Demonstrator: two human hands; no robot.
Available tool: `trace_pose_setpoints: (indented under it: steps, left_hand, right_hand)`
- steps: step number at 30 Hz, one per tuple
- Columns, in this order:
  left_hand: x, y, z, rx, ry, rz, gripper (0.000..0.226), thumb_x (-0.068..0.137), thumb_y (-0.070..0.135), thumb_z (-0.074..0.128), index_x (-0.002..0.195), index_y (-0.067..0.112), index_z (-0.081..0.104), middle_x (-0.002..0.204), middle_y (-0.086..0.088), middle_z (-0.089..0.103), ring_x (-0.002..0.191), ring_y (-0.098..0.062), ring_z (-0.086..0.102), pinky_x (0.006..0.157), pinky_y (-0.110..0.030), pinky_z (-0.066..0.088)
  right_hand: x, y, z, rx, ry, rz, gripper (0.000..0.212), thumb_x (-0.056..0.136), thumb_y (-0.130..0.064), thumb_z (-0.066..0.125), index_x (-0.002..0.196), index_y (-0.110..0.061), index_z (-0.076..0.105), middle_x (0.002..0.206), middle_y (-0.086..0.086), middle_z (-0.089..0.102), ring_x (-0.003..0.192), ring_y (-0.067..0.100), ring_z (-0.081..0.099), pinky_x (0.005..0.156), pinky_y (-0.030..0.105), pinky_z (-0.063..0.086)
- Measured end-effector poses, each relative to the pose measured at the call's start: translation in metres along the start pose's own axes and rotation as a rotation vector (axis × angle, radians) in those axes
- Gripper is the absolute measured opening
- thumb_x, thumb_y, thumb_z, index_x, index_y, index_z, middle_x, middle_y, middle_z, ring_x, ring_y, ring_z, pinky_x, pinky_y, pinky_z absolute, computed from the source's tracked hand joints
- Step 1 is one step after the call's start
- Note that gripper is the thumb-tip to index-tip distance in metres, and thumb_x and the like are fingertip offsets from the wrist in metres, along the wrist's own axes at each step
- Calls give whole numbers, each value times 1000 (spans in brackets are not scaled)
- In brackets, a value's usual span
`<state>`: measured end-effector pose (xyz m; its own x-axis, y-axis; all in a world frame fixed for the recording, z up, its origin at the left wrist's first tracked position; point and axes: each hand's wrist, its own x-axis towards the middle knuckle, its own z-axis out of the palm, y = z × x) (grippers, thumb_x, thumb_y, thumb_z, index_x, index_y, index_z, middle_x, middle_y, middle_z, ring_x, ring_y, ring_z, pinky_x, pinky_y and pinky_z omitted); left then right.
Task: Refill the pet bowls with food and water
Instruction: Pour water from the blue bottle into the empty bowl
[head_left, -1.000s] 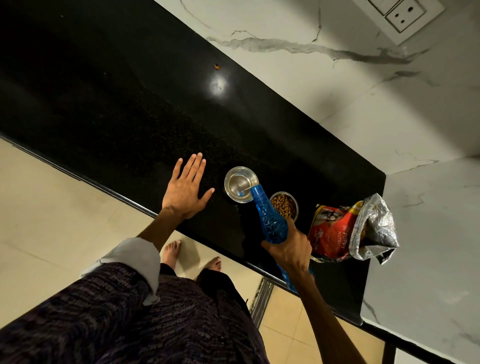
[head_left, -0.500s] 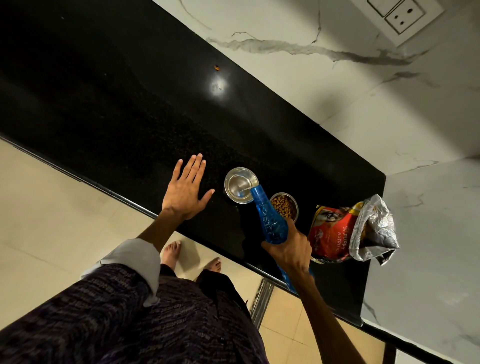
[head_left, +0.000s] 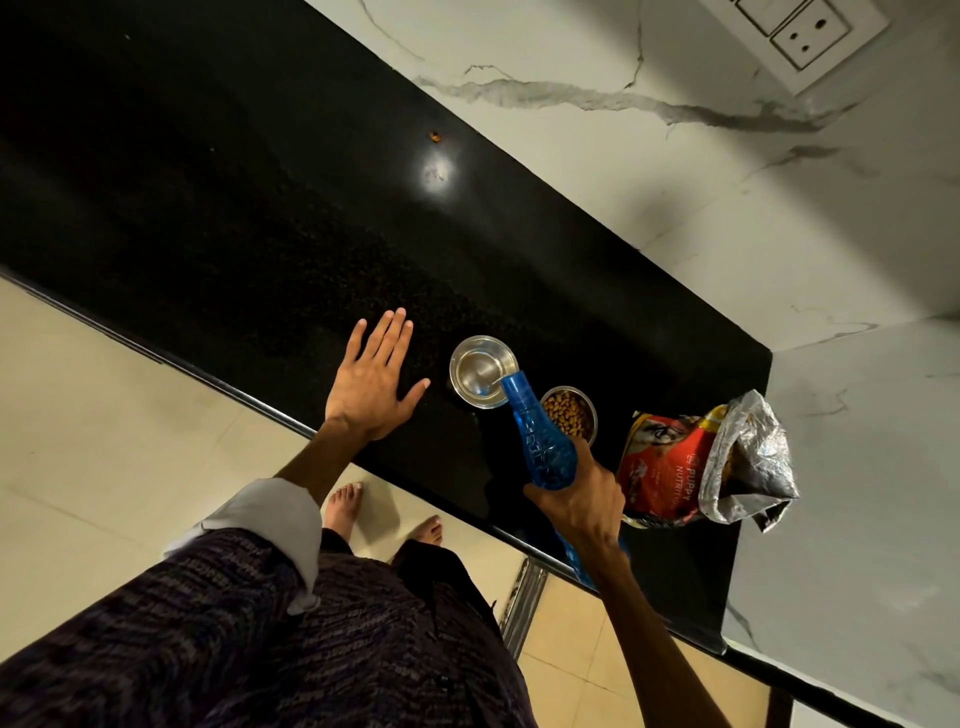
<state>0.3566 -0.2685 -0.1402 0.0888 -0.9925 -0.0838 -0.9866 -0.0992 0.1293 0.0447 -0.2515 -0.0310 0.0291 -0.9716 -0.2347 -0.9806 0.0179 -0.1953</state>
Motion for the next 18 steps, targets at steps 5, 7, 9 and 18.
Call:
trace_pose_setpoints:
  steps: [5, 7, 9, 18]
  left_hand:
    - [-1, 0, 0, -5, 4, 0, 89, 101, 68, 20, 164, 8, 5, 173, -12, -3, 161, -24, -6, 129, -52, 4]
    - [0, 0, 0, -8, 3, 0, 88, 102, 68, 20, 164, 8, 4, 173, -12, -4, 161, -24, -6, 129, -52, 4]
    - [0, 0, 0, -5, 3, -1, 88, 101, 68, 19, 164, 8, 3, 173, -12, -5, 160, -24, -7, 129, -52, 4]
    - [0, -1, 1, 1, 3, 2, 88, 101, 68, 16, 164, 8, 2, 173, -12, -5, 160, -24, -7, 129, -52, 5]
  right_hand:
    - [0, 0, 0, 1, -7, 6, 86, 67, -50, 90, 140, -23, 52, 116, 5, 74, 95, 24, 73, 74, 36, 62]
    - [0, 0, 0, 8, -4, 4, 87, 67, -52, 90, 140, -23, 52, 116, 5, 74, 96, 24, 73, 75, 38, 62]
    - [0, -1, 0, 10, 0, 0, 88, 66, -54, 88, 140, -24, 51, 116, 5, 74, 96, 26, 74, 75, 40, 63]
    - [0, 0, 0, 23, 12, -19, 87, 64, -59, 82, 137, -25, 52, 112, 5, 75, 92, 27, 74, 72, 43, 64]
